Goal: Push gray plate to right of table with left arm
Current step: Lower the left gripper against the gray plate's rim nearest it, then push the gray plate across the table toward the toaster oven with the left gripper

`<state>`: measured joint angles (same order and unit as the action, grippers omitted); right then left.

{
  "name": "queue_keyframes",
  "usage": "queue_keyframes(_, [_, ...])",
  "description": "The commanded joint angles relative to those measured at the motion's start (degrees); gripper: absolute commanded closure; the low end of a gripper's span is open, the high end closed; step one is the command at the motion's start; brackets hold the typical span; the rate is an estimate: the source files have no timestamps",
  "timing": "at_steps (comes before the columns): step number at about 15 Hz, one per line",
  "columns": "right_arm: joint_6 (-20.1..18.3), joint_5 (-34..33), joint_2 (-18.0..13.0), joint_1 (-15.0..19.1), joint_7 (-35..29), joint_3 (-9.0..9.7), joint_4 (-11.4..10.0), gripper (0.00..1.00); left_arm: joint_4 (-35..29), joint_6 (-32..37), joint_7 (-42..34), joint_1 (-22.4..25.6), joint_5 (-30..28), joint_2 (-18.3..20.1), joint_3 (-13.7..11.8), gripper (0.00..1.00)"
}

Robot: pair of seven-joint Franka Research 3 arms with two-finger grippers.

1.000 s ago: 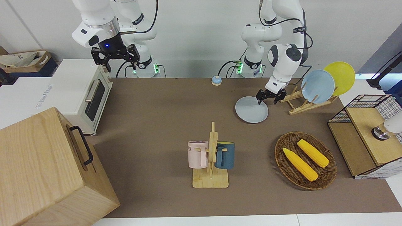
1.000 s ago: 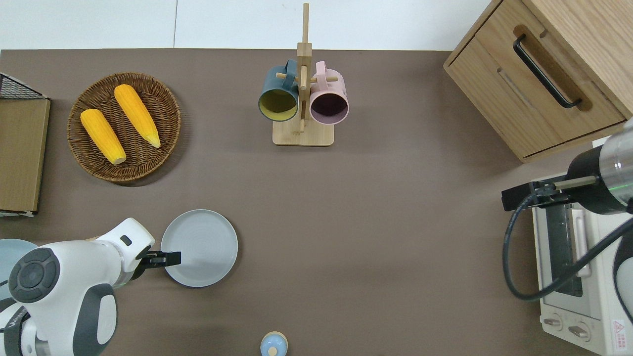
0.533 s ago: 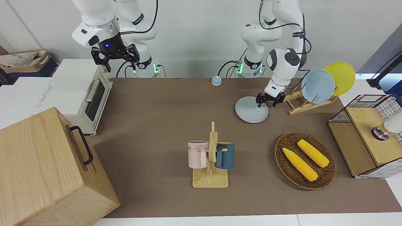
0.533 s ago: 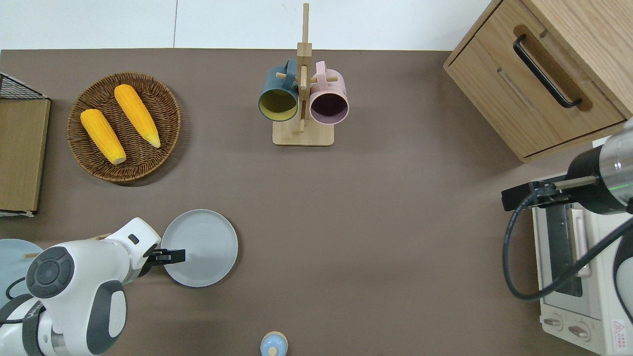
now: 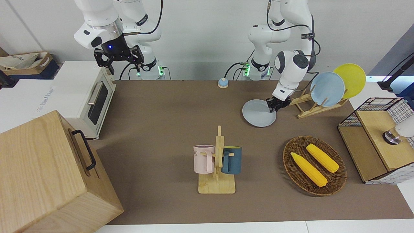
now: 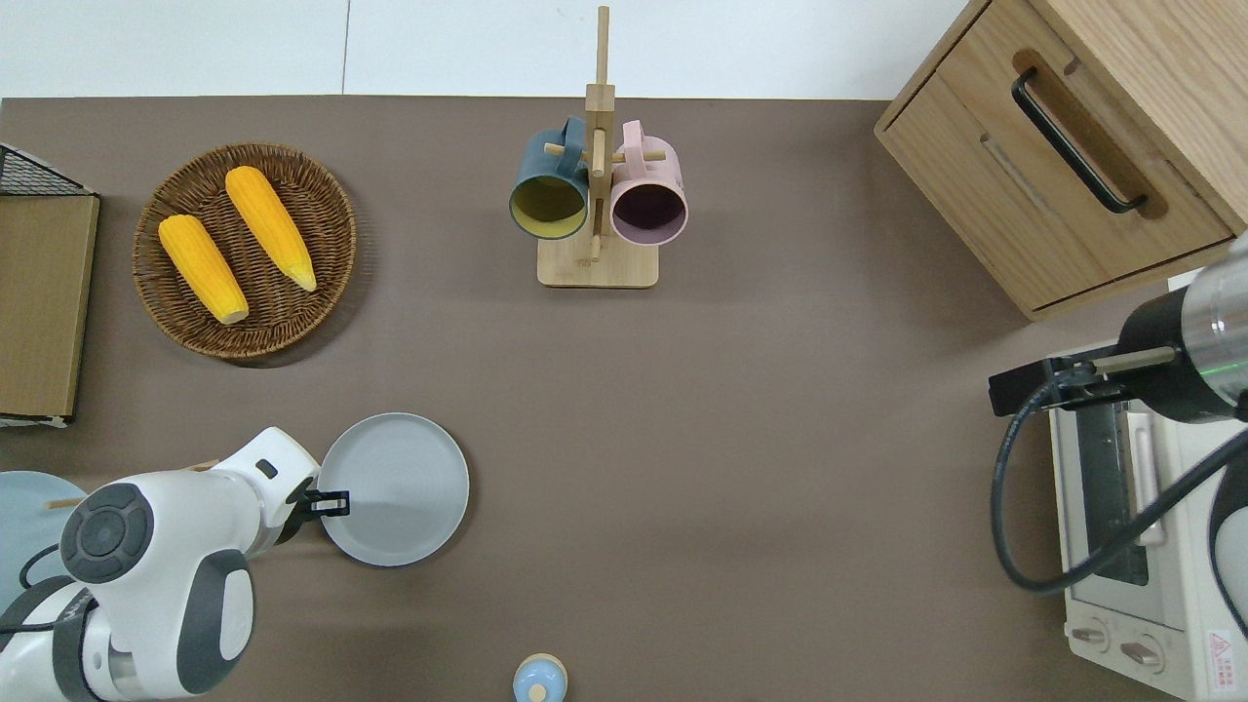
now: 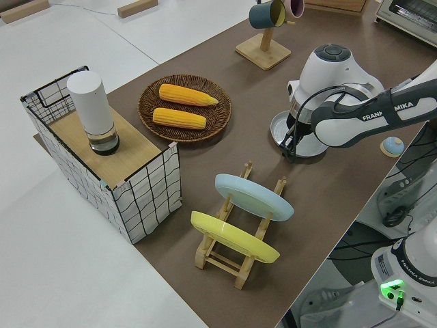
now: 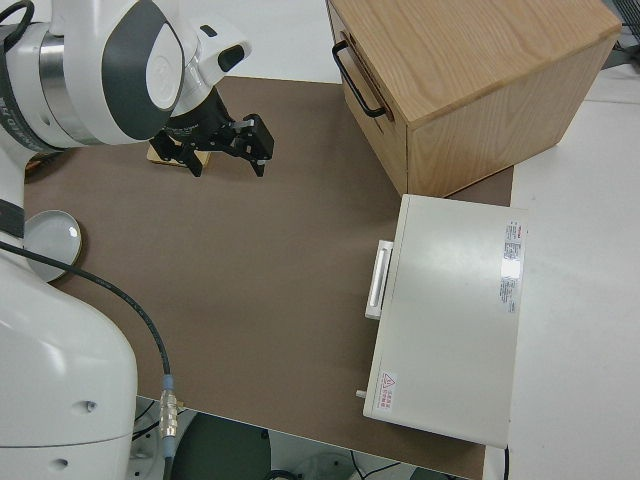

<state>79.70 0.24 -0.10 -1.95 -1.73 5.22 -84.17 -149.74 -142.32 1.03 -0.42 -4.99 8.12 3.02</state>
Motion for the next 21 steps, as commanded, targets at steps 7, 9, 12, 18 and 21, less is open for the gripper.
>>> queue_keyframes(7, [-0.69, 0.46, -0.43, 0.63, 0.06, 0.32, -0.03, 0.017, 1.99, -3.66, 8.62, -3.43, -1.51, -6.09, 5.58, 1.0])
queue_keyframes(9, [-0.69, 0.46, -0.43, 0.63, 0.06, 0.32, 0.05, 0.017, 4.27, -3.66, 13.18, -7.55, -3.35, -7.94, 6.64, 1.0])
queue_keyframes(12, [-0.69, 0.46, -0.43, 0.63, 0.15, 0.32, 0.05, 0.017, 9.01, -3.66, 20.56, -13.89, -4.07, -12.07, 6.82, 1.0])
queue_keyframes(18, [-0.69, 0.46, -0.43, 0.63, 0.06, 0.32, -0.03, 0.017, 19.83, -5.42, 38.49, -27.69, -3.98, -21.03, 7.08, 1.0])
queue_keyframes(21, [-0.69, 0.55, -0.43, 0.63, 0.15, 0.32, -0.03, 0.017, 23.52, -6.13, 42.81, -31.3, -3.71, -23.67, 7.08, 1.0])
